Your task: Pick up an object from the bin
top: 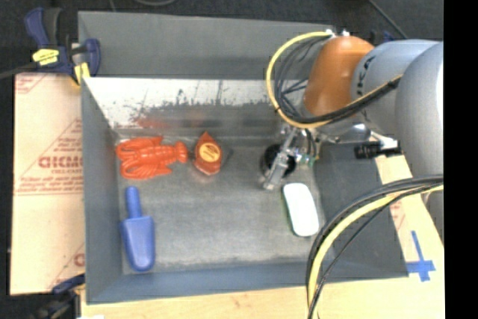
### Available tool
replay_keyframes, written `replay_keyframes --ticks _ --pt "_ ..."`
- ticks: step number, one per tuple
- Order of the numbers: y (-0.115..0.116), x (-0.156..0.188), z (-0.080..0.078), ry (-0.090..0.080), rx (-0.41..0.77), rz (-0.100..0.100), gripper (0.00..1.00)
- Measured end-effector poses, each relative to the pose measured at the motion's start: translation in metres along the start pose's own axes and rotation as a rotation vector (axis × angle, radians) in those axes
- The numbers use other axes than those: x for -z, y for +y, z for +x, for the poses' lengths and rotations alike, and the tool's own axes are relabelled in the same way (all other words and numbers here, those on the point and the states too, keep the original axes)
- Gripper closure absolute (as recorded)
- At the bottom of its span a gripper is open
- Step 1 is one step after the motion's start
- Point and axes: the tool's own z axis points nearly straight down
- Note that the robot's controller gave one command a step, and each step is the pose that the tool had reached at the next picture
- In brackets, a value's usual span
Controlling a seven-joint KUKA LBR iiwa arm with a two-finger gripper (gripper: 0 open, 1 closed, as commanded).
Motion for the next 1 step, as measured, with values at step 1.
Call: replay_keyframes --ticks 1 --pt "-0.0080 -0.0132 0.0057 0.000 -0.007 0.001 1.00"
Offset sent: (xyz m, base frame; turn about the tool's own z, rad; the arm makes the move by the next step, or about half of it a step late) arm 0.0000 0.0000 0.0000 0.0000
